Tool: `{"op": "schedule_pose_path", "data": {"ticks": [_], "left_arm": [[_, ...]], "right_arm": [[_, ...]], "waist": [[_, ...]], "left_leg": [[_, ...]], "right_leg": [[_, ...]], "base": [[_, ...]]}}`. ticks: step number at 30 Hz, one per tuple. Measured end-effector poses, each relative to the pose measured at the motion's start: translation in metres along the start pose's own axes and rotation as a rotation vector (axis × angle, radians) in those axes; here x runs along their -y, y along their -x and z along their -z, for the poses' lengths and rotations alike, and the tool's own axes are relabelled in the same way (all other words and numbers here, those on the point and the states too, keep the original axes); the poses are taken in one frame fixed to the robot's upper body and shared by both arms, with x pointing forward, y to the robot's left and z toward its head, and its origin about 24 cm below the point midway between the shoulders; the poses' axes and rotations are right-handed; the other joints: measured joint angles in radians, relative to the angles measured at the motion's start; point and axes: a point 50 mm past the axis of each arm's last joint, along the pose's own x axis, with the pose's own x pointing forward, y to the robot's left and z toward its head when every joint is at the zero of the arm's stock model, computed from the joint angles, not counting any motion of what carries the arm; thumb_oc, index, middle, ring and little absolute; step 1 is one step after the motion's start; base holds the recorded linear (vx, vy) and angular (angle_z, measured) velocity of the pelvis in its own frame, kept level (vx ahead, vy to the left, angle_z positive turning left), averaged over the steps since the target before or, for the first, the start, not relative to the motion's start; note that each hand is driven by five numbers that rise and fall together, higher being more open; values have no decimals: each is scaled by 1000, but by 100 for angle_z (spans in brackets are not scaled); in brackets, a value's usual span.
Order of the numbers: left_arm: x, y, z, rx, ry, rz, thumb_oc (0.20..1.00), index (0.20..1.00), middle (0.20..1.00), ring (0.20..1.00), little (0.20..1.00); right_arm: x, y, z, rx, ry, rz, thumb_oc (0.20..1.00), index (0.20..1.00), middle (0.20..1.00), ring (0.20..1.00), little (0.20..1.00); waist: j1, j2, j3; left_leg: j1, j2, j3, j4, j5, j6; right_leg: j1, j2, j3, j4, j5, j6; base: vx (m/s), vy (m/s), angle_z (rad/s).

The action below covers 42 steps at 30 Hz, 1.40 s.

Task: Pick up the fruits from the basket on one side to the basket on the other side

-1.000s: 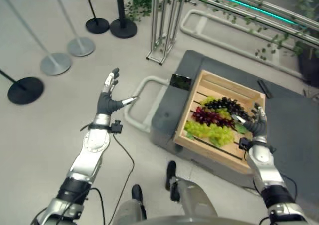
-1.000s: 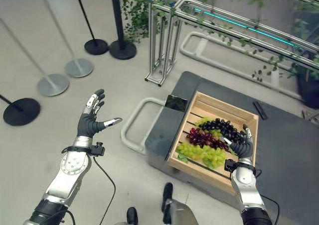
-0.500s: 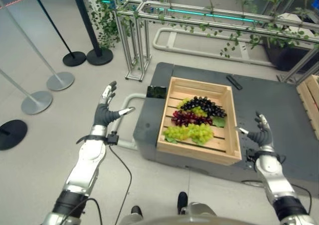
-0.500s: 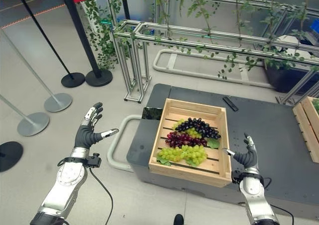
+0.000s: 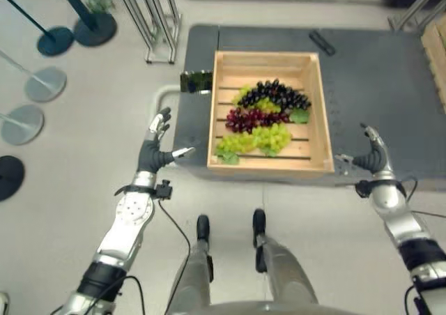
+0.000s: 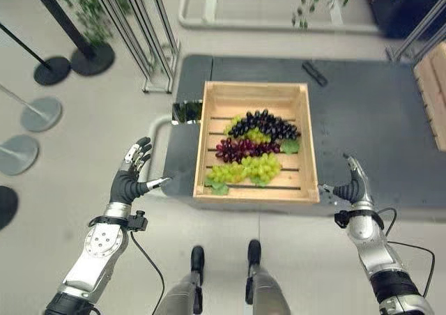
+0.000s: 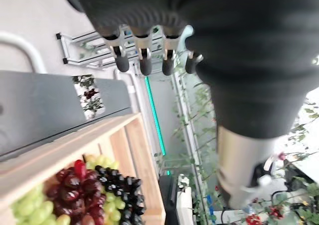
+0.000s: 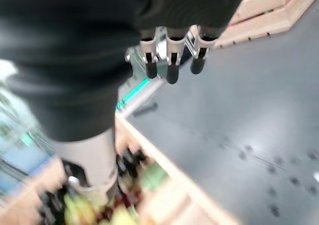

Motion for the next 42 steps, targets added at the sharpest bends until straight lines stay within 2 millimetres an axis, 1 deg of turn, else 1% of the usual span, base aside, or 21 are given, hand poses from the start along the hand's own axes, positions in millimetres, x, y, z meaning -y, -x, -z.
{"op": "schedule_pose_path", "data": {"ticks": [1,2,4,5,8,10,13,15,17,20,22,24,25,26,28,29,32,33,35,38,42], "left_arm": [[0,-3,-3,20,2,-3,1000,1000,1000,1000,1000],[0,-4,-5,31,4,-7,1000,1000,1000,1000,1000],[-2,-6,-9,50,2,-21,1000,1000,1000,1000,1000],[-2,-5,-8,45,-5,-22,1000,1000,1000,1000,1000],[-2,-4,-8,47,-7,-21,1000,1000,1000,1000,1000],[1,-6,-9,55,-3,-12,1000,1000,1000,1000,1000],[1,-5,-9,53,-1,-20,1000,1000,1000,1000,1000],[1,-5,-9,52,-2,-27,1000,1000,1000,1000,1000],[0,-5,-8,51,-3,-29,1000,1000,1000,1000,1000],[-1,-4,-8,49,-10,-31,1000,1000,1000,1000,1000],[-1,-3,-8,48,-14,-29,1000,1000,1000,1000,1000],[-1,-3,-10,56,-11,-28,1000,1000,1000,1000,1000],[1,-3,-11,62,-7,-24,1000,1000,1000,1000,1000],[4,-5,-15,80,2,-13,1000,1000,1000,1000,1000],[6,-8,-18,94,14,-19,1000,1000,1000,1000,1000],[6,-7,-17,92,14,-21,1000,1000,1000,1000,1000],[6,-8,-18,95,15,-22,1000,1000,1000,1000,1000],[6,-11,-21,110,16,-22,1000,1000,1000,1000,1000],[7,-14,-23,122,17,-23,1000,1000,1000,1000,1000],[11,-16,-25,132,35,-30,1000,1000,1000,1000,1000],[18,-16,-25,133,43,-4,1000,1000,1000,1000,1000]], "right_arm": [[-3,-5,-8,28,18,-21,1000,1000,1000,1000,1000],[-4,-8,-13,50,32,-28,1000,1000,1000,1000,1000],[5,-20,-28,94,47,5,1000,1000,1000,1000,1000],[10,-29,-43,145,59,15,1000,1000,1000,1000,1000],[23,-44,-71,229,69,51,1000,1000,1000,1000,1000],[35,-54,-91,289,82,86,1000,1000,1000,1000,1000],[41,-56,-104,335,73,107,1000,1000,1000,1000,1000],[44,-52,-119,402,54,122,1000,1000,1000,1000,1000],[44,-50,-126,432,30,144,1000,1000,1000,1000,1000],[46,-47,-133,468,24,158,1000,1000,1000,1000,1000],[43,-48,-132,470,66,146,1000,1000,1000,1000,1000],[39,-54,-121,420,119,121,1000,1000,1000,1000,1000],[36,-60,-114,380,153,103,1000,1000,1000,1000,1000],[34,-66,-99,304,208,76,1000,1000,1000,1000,1000],[27,-72,-81,208,263,29,1000,1000,1000,1000,1000],[23,-71,-78,198,264,20,1000,1000,1000,1000,1000],[14,-70,-65,144,264,-7,1000,1000,1000,1000,1000],[14,-72,-66,131,254,-1,1000,1000,1000,1000,1000],[11,-74,-67,115,243,-3,1000,1000,1000,1000,1000],[4,-71,-62,97,232,-19,1000,1000,1000,1000,1000],[1,-69,-56,74,230,-30,1000,1000,1000,1000,1000]], "waist": [[19,3,12],[20,4,17],[48,6,32],[42,6,34],[65,4,42],[73,2,49],[85,-1,51],[96,-13,57],[96,-14,58],[103,-21,61],[106,-25,63],[126,-32,67],[130,-35,66],[132,-37,67],[148,-41,70],[157,-44,72],[154,-48,74],[155,-49,74],[166,-49,74],[173,-50,74],[176,-50,74]], "left_leg": [[-1,-2,0,-7,1,2],[-2,-1,-1,-9,1,2],[-6,5,-11,-11,1,1],[-16,8,-20,-11,1,0],[-27,13,-29,-12,1,-2],[-35,15,-41,-11,2,-6],[-41,14,-62,-11,2,-7],[-42,14,-67,-10,3,-9],[-49,11,-86,-7,5,-11],[-53,9,-93,-5,5,-11],[-53,6,-102,-1,5,-11],[-61,6,-110,4,6,-13],[-71,6,-112,12,6,-13],[-90,7,-115,17,8,-15],[-121,7,-122,29,10,-17],[-126,7,-125,30,11,-18],[-145,5,-150,37,13,-19],[-156,4,-163,41,14,-21],[-170,3,-167,46,14,-22],[-185,-2,-168,50,16,-20],[-200,-9,-170,57,17,-18]], "right_leg": [[0,-2,-2,-10,2,2],[1,-1,-5,-14,2,2],[11,1,-15,-31,1,1],[11,5,-25,-43,3,-1],[14,13,-40,-53,3,-3],[14,15,-49,-58,2,-4],[23,17,-69,-58,-6,-8],[24,17,-74,-59,-6,-7],[34,16,-96,-64,-7,-7],[39,15,-99,-67,-9,-5],[45,14,-106,-67,-10,-3],[45,14,-116,-66,-11,-2],[42,14,-121,-66,-11,-2],[28,14,-124,-65,-15,2],[4,16,-133,-61,-14,0],[1,17,-138,-59,-13,-1],[-5,14,-162,-47,-25,-4],[-8,13,-174,-46,-29,-3],[-25,10,-176,-32,-34,-5],[-48,1,-176,-7,-46,0],[-67,-7,-176,11,-51,3]], "base": [[-2,30,4],[6,19,12],[13,12,19],[28,1,16],[37,-15,15],[38,-4,15],[54,-11,24],[56,-2,10],[35,9,26],[20,13,18],[-25,9,12],[-36,1,11],[-31,-12,15],[-25,-15,14],[-25,-41,13],[-16,-44,15],[11,-4,28],[3,14,22],[7,20,12],[0,7,1],[0,5,1]]}}
